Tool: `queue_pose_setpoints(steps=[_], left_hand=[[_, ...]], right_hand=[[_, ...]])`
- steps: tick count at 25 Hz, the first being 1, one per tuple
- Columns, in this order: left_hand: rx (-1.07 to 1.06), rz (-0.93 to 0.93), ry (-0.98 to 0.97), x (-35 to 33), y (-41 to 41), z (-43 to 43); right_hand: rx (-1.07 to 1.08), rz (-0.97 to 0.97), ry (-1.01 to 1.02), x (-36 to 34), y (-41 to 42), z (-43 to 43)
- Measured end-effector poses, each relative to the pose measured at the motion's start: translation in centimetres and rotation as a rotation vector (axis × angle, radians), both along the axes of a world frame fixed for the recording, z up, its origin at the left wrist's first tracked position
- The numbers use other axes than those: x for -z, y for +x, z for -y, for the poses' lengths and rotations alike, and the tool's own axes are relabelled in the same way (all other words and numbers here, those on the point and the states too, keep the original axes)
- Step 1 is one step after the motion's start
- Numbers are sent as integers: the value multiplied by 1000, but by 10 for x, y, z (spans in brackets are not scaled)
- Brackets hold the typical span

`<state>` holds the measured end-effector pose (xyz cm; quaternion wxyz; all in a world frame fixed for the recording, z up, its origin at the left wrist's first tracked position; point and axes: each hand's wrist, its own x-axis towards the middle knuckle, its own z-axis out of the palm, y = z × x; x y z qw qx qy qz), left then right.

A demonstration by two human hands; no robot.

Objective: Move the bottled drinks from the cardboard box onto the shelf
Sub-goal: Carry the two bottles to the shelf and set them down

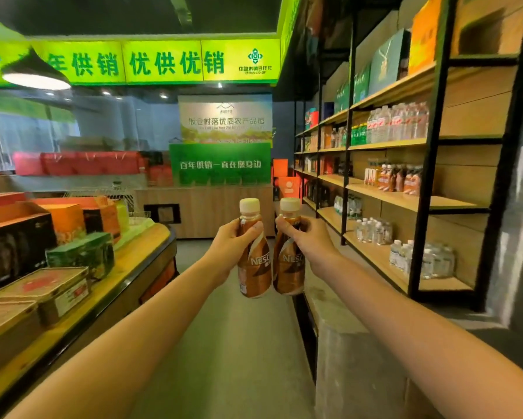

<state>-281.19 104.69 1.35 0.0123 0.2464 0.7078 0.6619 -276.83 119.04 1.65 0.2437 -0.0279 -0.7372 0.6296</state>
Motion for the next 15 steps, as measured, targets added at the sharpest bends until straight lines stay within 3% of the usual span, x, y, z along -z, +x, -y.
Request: queue_pose_setpoints(steps=[10, 15], left_hand=[[11, 20, 9, -3, -290, -95], [136, -21, -7, 3, -445, -149]], right_hand=[[16, 27, 5, -16, -295, -102], [140, 48, 9, -1, -433, -158]])
